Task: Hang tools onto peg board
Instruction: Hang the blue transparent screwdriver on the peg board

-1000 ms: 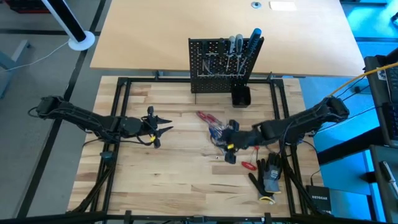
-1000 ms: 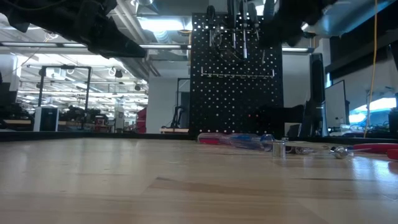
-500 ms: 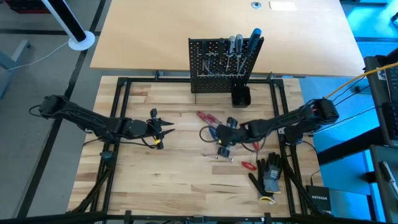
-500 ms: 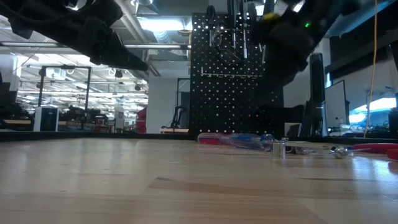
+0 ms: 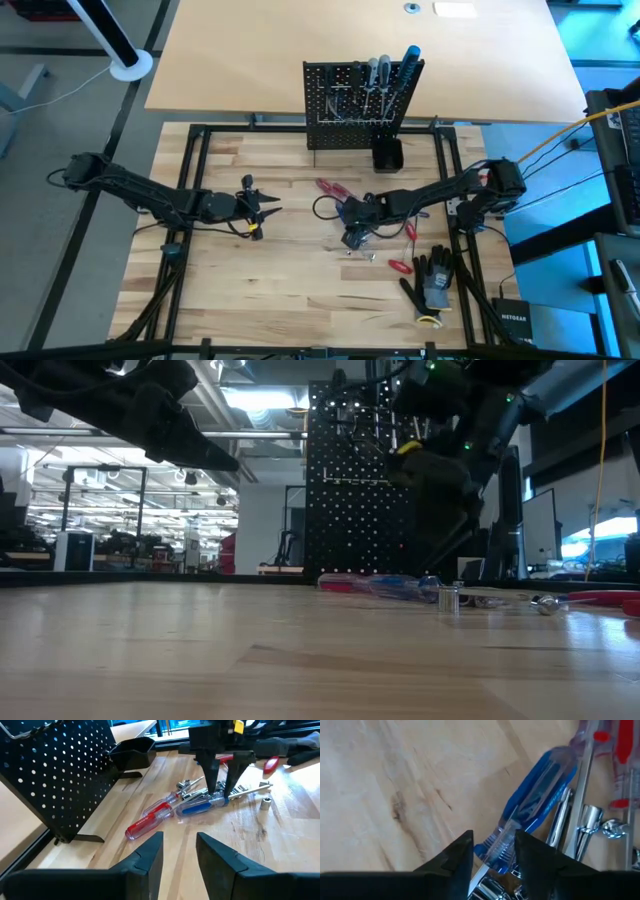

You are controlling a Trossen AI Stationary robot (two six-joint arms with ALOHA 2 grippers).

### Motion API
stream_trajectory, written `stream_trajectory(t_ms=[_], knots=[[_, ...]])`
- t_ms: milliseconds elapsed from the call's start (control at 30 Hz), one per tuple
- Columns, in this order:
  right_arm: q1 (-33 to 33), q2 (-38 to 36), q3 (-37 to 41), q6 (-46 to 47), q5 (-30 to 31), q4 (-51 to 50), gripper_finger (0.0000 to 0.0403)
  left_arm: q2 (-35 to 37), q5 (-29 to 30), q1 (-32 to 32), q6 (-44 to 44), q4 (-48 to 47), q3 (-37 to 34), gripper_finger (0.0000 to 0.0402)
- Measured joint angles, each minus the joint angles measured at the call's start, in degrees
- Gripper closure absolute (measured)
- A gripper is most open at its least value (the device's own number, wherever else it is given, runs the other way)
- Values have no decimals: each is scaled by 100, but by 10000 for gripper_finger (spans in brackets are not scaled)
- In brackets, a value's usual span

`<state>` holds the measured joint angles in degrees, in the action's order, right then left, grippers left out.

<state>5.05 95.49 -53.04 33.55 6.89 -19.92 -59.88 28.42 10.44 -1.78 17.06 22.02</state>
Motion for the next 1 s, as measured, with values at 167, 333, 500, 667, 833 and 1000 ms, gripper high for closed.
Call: stream_trajectory(t_ms=[167, 333, 500, 667, 833, 1000], knots=[[-126, 10, 0, 227, 9, -26, 200, 0, -15, -4, -7, -2, 2, 295], [-259, 40, 0, 290, 102, 14, 179, 0, -15, -4, -7, 0, 0, 295], [-258, 166, -2, 365, 52, 63, 184, 2, -15, -4, -7, -3, 1, 295], [-263, 399, -2, 360, 5, 156, 194, 2, -15, -4, -2, 2, 2, 295], [-294, 482, -4, 346, 14, 258, 200, 2, -16, -4, -8, 7, 0, 295], [-294, 494, -4, 337, 96, 268, 201, 2, -17, -4, -9, 2, 0, 295]])
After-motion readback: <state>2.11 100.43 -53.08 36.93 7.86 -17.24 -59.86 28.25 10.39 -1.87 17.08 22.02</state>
